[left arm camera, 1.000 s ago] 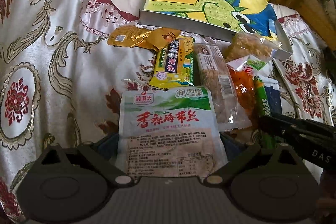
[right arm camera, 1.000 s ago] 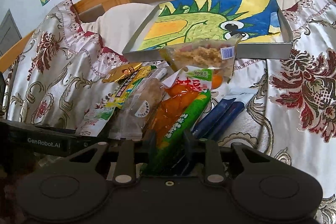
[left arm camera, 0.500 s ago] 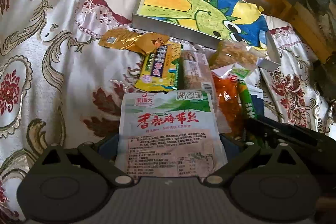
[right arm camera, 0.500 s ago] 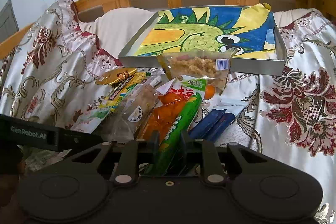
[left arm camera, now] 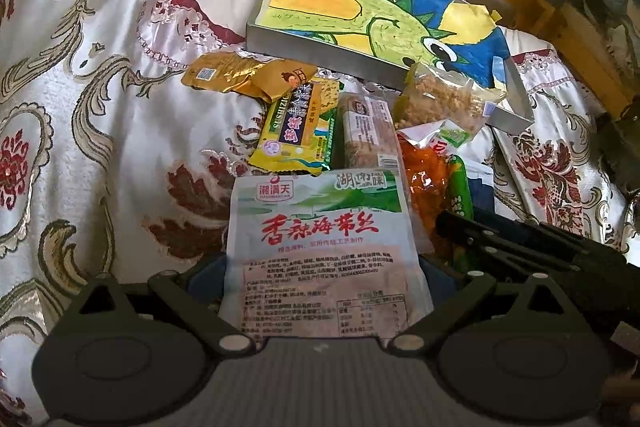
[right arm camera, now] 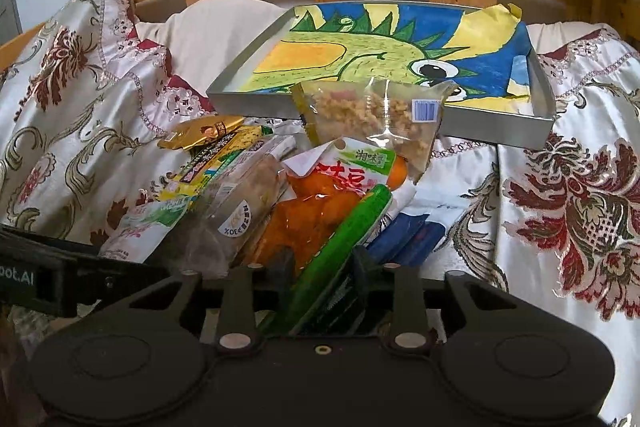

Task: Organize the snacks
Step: 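Close the left tool on the kelp packet while the right tool grasps the green stick, then carry kelp packet in left tool while right tool carries green stick into tray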

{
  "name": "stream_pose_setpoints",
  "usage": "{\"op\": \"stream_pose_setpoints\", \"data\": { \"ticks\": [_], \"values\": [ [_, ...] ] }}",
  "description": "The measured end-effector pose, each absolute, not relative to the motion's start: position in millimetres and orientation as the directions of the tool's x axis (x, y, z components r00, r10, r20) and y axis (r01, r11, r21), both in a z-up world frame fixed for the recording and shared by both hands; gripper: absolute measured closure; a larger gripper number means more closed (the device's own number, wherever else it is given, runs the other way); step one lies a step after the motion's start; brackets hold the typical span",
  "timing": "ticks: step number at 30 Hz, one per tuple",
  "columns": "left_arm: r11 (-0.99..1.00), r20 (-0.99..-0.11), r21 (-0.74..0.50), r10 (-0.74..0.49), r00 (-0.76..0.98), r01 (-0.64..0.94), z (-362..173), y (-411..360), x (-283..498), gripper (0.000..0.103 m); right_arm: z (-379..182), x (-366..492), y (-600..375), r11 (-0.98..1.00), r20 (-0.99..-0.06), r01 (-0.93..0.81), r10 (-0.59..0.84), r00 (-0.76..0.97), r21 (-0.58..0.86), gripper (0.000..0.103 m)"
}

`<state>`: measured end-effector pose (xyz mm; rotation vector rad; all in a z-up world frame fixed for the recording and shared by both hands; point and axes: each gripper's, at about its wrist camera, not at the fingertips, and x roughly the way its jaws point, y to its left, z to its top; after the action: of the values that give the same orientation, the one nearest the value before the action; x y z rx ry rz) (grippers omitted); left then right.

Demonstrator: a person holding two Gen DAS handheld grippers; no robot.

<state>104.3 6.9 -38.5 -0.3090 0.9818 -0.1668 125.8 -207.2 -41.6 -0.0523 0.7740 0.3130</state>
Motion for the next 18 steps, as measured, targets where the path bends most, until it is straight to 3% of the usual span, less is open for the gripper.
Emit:
{"op": "stream_pose_setpoints", "data": {
  "ticks": [5,18],
  "values": [
    [0.938,-0.775,-0.348,-0.289,0.561,0.003,-34.4,7.0,102.1,0.004,-35.4,118.0,-213.0,0.953,-0.68,-0.291,0.267,0.682,0.082,0.083],
    [0.928,-0.727,-0.372,-0.301,0.617,0.015,-11.8,3.4,105.6,0.004,-13.3,101.9,-221.3,0.955,-0.61,-0.292,0.263,0.748,0.053,0.086]
  ]
}}
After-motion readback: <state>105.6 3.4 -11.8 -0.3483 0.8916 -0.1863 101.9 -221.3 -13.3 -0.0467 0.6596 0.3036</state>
